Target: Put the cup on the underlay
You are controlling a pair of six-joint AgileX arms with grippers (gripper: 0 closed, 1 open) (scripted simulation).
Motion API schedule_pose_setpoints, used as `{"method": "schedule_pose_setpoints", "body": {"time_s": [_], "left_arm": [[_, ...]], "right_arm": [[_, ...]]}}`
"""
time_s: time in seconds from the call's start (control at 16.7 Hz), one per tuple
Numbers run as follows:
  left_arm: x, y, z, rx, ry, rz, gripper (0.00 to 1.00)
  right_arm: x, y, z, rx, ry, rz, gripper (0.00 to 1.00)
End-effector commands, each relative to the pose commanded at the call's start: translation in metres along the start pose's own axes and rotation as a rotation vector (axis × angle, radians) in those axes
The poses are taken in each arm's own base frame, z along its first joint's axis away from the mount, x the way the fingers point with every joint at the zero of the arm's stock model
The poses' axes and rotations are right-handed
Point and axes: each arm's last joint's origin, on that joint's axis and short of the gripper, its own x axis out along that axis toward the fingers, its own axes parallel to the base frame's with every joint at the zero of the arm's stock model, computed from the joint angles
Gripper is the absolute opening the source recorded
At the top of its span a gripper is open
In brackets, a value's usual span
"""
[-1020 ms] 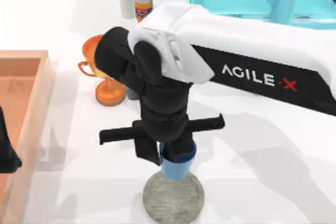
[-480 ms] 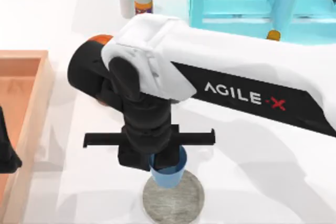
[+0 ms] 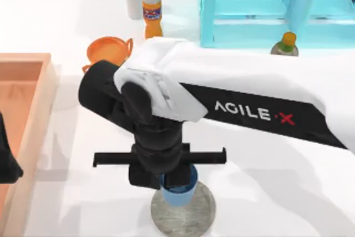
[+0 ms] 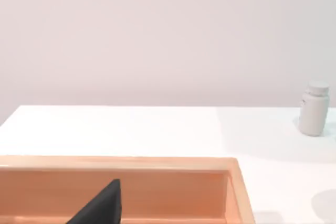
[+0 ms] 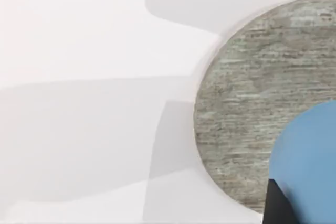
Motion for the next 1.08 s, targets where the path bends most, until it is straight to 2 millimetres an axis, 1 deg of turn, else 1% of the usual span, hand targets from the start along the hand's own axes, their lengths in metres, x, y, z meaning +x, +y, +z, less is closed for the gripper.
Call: {"method": "schedule_pose_setpoints", "body": {"time_s": [0.12, 0.24, 0.48, 1.08], "left_arm": [[0.000, 0.000, 0.000, 0.000, 0.000, 0.000, 1.00], [0.000, 0.000, 0.000, 0.000, 0.000, 0.000, 1.00], [0.000, 0.000, 0.000, 0.000, 0.000, 0.000, 1.00], [0.000, 0.000, 0.000, 0.000, 0.000, 0.000, 1.00]], "right_arm": [[0.021, -0.003, -0.001, -0.001, 0.000, 0.002, 0.00], [0.033, -0.005, -0.002, 0.000, -0.001, -0.002, 0.00], [0.035, -0.006, -0.002, 0.001, -0.002, -0.003, 0.00], [0.035, -0.006, -0.002, 0.001, -0.002, -0.003, 0.75]]}}
